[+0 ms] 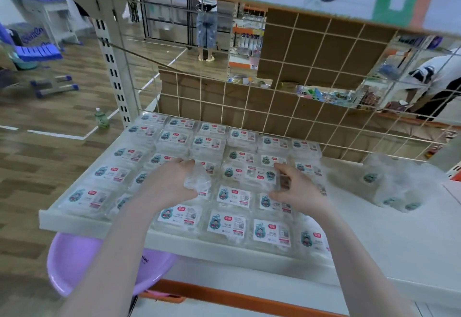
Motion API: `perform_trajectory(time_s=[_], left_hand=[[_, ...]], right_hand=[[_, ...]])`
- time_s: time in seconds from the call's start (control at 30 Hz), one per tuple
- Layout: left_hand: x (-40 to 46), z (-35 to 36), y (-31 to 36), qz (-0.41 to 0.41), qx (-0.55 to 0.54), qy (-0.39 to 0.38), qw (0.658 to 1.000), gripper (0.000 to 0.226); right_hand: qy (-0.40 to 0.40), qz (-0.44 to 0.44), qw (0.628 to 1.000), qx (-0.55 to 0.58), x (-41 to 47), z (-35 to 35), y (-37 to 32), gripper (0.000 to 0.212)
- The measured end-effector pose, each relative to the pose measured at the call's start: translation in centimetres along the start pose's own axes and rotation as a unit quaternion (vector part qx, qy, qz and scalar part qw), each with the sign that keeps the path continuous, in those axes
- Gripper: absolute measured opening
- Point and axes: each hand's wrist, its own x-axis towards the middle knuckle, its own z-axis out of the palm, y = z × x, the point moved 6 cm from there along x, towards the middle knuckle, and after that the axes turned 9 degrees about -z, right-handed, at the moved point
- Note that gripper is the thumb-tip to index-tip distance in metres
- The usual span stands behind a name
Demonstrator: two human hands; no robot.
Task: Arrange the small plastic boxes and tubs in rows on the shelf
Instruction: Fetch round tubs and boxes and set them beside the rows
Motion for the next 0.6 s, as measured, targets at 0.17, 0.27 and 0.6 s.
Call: perform_trajectory(time_s=[0.17, 0.27, 0.6], left_hand=[[0.3, 0.3, 0.0, 0.000, -0.007, 0.000, 1.000, 0.074], [0.3, 0.3, 0.0, 0.000, -0.008, 0.006, 1.000, 0.072], [0.3, 0.3, 0.0, -0.005, 0.006, 0.002, 1.000, 0.072]], right_hand=[[-0.011, -0.018, 0.999, -0.025, 0.2, -0.2, -0.7, 0.080], [-0.027, -0.031, 0.995, -0.091, 0.1, -0.2, -1.3, 0.081], [-0.228, -0.252, 0.859, -0.382, 2.1, -2.3, -6.4, 0.101]])
